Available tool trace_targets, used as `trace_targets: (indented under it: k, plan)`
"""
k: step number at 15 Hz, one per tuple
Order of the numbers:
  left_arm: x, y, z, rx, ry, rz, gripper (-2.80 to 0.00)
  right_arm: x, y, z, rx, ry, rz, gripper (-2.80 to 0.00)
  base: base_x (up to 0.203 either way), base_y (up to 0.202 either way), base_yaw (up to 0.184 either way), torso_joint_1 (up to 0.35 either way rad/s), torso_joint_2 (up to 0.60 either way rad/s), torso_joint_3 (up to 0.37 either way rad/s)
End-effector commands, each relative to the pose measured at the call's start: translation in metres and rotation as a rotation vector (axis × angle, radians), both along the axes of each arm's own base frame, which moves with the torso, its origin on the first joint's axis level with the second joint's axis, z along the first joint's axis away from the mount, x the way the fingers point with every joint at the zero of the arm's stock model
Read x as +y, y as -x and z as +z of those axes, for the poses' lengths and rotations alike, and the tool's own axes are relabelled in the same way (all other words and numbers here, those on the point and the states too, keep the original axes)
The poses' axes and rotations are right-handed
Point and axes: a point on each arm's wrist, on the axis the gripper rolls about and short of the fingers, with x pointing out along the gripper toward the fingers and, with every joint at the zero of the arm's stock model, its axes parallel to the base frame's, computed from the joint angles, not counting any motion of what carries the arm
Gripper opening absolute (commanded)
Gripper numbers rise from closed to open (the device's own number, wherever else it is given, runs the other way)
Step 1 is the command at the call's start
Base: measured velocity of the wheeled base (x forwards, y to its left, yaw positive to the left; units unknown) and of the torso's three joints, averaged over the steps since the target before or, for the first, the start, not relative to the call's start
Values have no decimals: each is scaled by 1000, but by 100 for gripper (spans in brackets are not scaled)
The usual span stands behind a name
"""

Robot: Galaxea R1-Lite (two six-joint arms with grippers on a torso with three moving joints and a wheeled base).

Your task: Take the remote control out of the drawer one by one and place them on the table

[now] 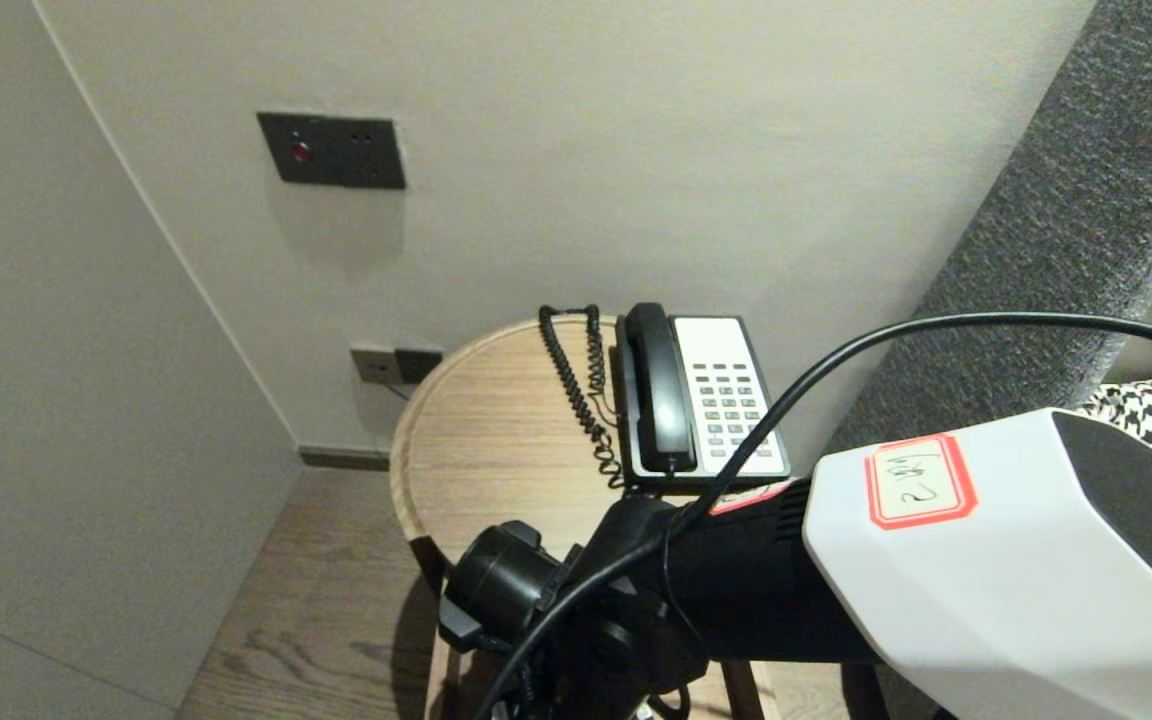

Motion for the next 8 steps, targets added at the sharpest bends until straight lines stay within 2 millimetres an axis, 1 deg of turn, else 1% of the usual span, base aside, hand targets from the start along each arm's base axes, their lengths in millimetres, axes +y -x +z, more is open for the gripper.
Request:
trace_targets:
  k: [1,8]
  plan:
    - [0,0,0,-2,0,1,-280,0,0,-4,11,14,-2,0,0,0,0,0,0,0]
    - [0,0,0,-2,0,1,-280,-4,3,-3,27,52,3,0,0,0,0,0,0,0]
